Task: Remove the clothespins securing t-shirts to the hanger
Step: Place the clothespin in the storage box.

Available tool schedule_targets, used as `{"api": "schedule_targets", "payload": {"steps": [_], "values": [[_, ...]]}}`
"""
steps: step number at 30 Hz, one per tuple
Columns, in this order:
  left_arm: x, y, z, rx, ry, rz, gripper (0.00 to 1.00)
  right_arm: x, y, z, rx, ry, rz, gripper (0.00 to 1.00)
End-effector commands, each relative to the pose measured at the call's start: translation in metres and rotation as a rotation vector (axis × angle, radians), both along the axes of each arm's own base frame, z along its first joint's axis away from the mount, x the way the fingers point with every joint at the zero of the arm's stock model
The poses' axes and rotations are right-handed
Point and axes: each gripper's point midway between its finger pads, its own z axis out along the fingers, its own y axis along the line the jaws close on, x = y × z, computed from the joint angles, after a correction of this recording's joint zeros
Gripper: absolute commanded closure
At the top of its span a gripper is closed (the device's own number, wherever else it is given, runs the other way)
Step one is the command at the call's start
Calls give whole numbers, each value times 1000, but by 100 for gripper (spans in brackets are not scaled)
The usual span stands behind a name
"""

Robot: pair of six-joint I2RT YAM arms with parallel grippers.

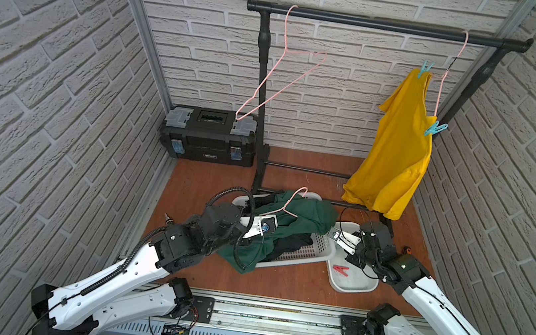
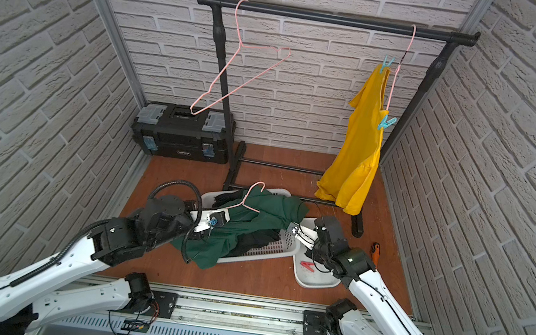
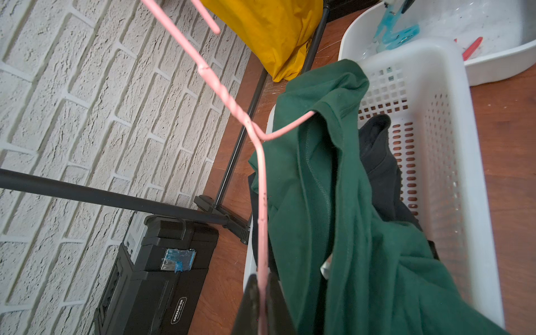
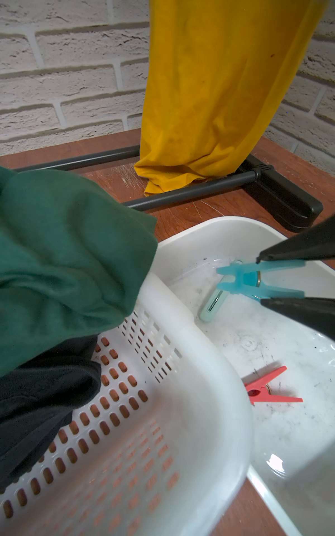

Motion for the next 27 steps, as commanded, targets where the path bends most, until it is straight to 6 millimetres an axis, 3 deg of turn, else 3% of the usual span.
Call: {"api": "schedule_targets", "payload": {"steps": [1, 2, 8, 11, 15, 21, 27], "values": [[6, 1, 16, -70, -44, 30, 100, 1, -2, 3, 11, -21, -21, 75], [6, 0, 16, -69, -43, 31, 100, 1, -2, 4, 12, -24, -20, 67], [6, 1, 17, -76, -45, 33, 100, 3, -1, 9, 30, -57, -24, 57], [6, 2, 18, -76, -46, 35, 100, 4, 0, 9, 38, -59, -22, 41], [7, 2, 18, -80, -47, 37, 100, 6, 5, 11, 62, -64, -12, 34], [9, -2, 21, -125, -33, 46, 100, 18, 23, 33, 219, -123, -36, 31], [14, -6, 18, -123, -6, 63, 100, 29, 61, 60, 505, -65, -69, 31]]}}
